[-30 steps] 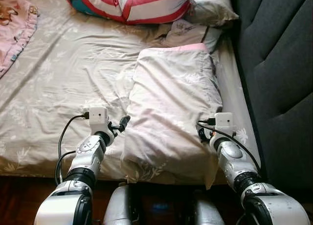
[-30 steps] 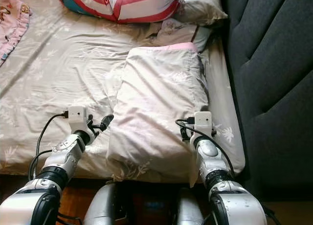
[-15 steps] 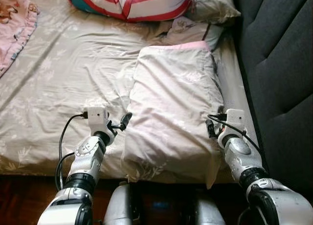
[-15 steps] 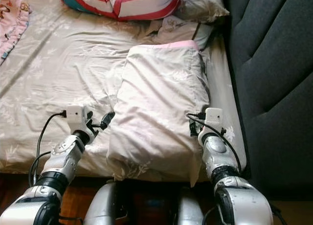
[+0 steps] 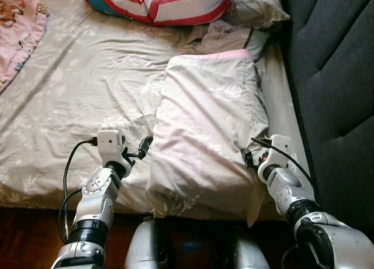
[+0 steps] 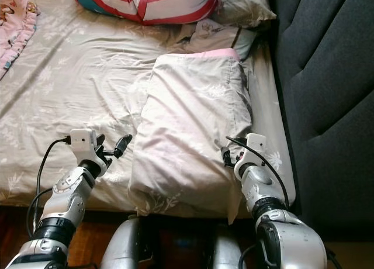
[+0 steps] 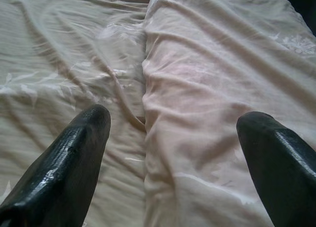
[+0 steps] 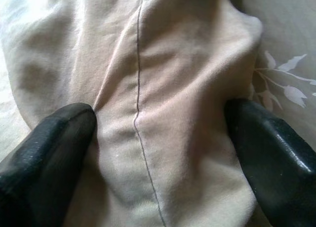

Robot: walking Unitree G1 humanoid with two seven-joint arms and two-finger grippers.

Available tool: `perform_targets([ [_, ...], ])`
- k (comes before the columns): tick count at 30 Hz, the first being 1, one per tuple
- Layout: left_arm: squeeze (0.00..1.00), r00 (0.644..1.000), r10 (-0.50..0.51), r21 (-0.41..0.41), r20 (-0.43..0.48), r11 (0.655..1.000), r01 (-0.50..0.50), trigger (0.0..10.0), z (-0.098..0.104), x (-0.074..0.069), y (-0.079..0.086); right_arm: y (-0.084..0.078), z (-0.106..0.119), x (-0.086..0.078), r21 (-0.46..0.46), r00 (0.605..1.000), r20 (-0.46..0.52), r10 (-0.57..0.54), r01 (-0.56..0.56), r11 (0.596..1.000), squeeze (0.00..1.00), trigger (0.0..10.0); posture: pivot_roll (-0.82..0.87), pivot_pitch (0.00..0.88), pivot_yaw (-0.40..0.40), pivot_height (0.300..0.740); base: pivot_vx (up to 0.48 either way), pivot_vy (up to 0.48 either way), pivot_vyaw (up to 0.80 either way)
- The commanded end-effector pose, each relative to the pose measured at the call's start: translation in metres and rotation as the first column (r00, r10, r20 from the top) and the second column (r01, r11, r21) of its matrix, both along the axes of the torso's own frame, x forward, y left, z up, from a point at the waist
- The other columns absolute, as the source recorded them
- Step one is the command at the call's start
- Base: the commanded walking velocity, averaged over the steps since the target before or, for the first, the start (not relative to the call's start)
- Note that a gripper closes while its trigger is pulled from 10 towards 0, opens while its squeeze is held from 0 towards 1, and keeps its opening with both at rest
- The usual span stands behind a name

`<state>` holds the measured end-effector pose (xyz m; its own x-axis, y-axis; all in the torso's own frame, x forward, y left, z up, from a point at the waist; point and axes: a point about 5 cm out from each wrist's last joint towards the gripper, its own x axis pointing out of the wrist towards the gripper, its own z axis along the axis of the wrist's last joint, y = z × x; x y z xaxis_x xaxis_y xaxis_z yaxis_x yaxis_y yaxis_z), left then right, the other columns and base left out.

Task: Clean up the room

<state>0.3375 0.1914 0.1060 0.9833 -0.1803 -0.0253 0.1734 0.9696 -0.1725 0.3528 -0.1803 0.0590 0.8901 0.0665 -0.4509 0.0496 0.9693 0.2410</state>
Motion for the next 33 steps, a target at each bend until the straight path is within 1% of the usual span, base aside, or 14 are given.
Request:
perform_targets([
  [1, 0.0, 1.0, 0.004, -0.009, -0.023, 1.0, -0.004, 10.0, -0.005, -0.004, 0.0, 0.006, -0.019, -0.012, 0.006, 0.996, -0.086, 0.029, -0.029, 1.0, 0.0, 10.0, 0.03, 0.29, 0.013, 0.655, 0.0, 0.0, 0.0],
  [2, 0.0, 1.0, 0.002, -0.01, -0.023, 1.0, -0.002, 10.0, -0.005, -0.005, -0.001, 0.008, -0.025, -0.017, -0.048, 0.99, -0.123, 0.063, -0.07, 0.996, 0.0, 10.0, 0.04, 0.294, 0.012, 0.655, 0.0, 0.0, 0.0],
  [5, 0.0, 1.0, -0.015, -0.002, -0.024, 1.0, 0.015, 10.0, -0.005, -0.007, -0.003, 0.011, -0.032, -0.022, -0.101, 0.982, -0.164, 0.09, -0.107, 0.989, 0.0, 10.0, 0.04, 0.296, 0.009, 0.655, 0.0, 0.0, 0.0],
  [6, 0.0, 1.0, -0.015, -0.002, -0.024, 1.0, 0.015, 10.0, -0.005, -0.007, -0.003, 0.011, -0.032, -0.022, -0.101, 0.982, -0.164, 0.09, -0.107, 0.989, 0.0, 10.0, 0.04, 0.296, 0.009, 0.655, 0.0, 0.0, 0.0],
  [7, 0.0, 1.0, -0.018, 0.002, -0.026, 1.0, 0.018, 10.0, -0.004, -0.007, -0.003, 0.011, -0.034, -0.023, -0.122, 0.98, -0.174, 0.096, -0.118, 0.986, 0.0, 10.0, 0.04, 0.297, 0.009, 0.655, 0.0, 0.0, 0.0],
  [9, 0.0, 1.0, -0.005, 0.005, -0.023, 1.0, 0.005, 10.0, -0.001, -0.009, 0.001, 0.013, -0.039, -0.027, -0.145, 0.975, -0.198, 0.098, -0.128, 0.981, 0.0, 10.0, 0.06, 0.294, 0.009, 0.655, 0.0, 0.0, 0.0],
  [16, 0.0, 1.0, -0.001, 0.003, -0.024, 1.0, 0.001, 10.0, 0.002, -0.013, 0.002, 0.014, -0.047, -0.035, -0.154, 0.968, -0.237, 0.086, -0.124, 0.98, 0.0, 10.0, 0.07, 0.293, 0.011, 0.655, 0.0, 0.0, 0.0],
  [17, 0.0, 1.0, 0.0, 0.002, -0.026, 1.0, 0.0, 10.0, 0.001, -0.014, 0.002, 0.016, -0.05, -0.037, -0.125, 0.966, -0.247, 0.08, -0.113, 0.986, 0.0, 7.2, 0.07, 0.294, 0.013, 0.655, 0.0, 0.0, 0.0],
  [18, 0.0, 1.0, 0.0, 0.002, -0.026, 1.0, 0.0, 10.0, 0.001, -0.014, 0.002, 0.016, -0.05, -0.037, -0.125, 0.966, -0.247, 0.08, -0.113, 0.986, 0.0, 7.2, 0.07, 0.294, 0.013, 0.655, 0.0, 0.0, 0.0],
  [19, 0.0, 1.0, 0.0, 0.002, -0.029, 1.0, 0.0, 10.0, 0.001, -0.014, 0.002, 0.017, -0.052, -0.039, -0.084, 0.966, -0.251, 0.066, -0.089, 0.992, 0.0, 0.0, 0.07, 0.294, 0.013, 0.655, 0.0, 0.0, 0.0],
  [20, 0.0, 0.999, 0.0, 0.002, -0.034, 1.0, 0.0, 10.0, 0.002, -0.015, 0.002, 0.019, -0.054, -0.041, -0.048, 0.965, -0.259, 0.044, -0.058, 0.997, 0.0, 0.0, 0.07, 0.298, 0.017, 0.655, 0.0, 0.0, 0.0],
  [25, 0.0, 0.999, 0.003, 0.004, -0.04, 1.0, -0.003, 10.0, 0.003, -0.016, 0.003, 0.02, -0.058, -0.044, -0.053, 0.96, -0.276, 0.04, -0.057, 0.997, 0.0, 0.0, 0.07, 0.296, 0.019, 0.655, 0.0, 0.0, 0.0],
  [28, 0.0, 0.999, 0.017, 0.002, -0.038, 1.0, -0.017, 10.0, 0.005, -0.016, 0.008, 0.02, -0.06, -0.046, -0.045, 0.959, -0.281, 0.037, -0.052, 0.998, 0.0, 0.0, 0.07, 0.293, 0.019, 0.655, 0.0, 0.0, 0.0],
  [33, 0.0, 0.999, 0.024, 0.007, -0.036, 1.0, -0.024, 10.0, 0.006, -0.015, 0.011, 0.02, -0.061, -0.047, -0.046, 0.958, -0.284, 0.039, -0.054, 0.997, 0.0, 0.0, 0.07, 0.292, 0.018, 0.655, 0.0, 0.0, 0.0],
])
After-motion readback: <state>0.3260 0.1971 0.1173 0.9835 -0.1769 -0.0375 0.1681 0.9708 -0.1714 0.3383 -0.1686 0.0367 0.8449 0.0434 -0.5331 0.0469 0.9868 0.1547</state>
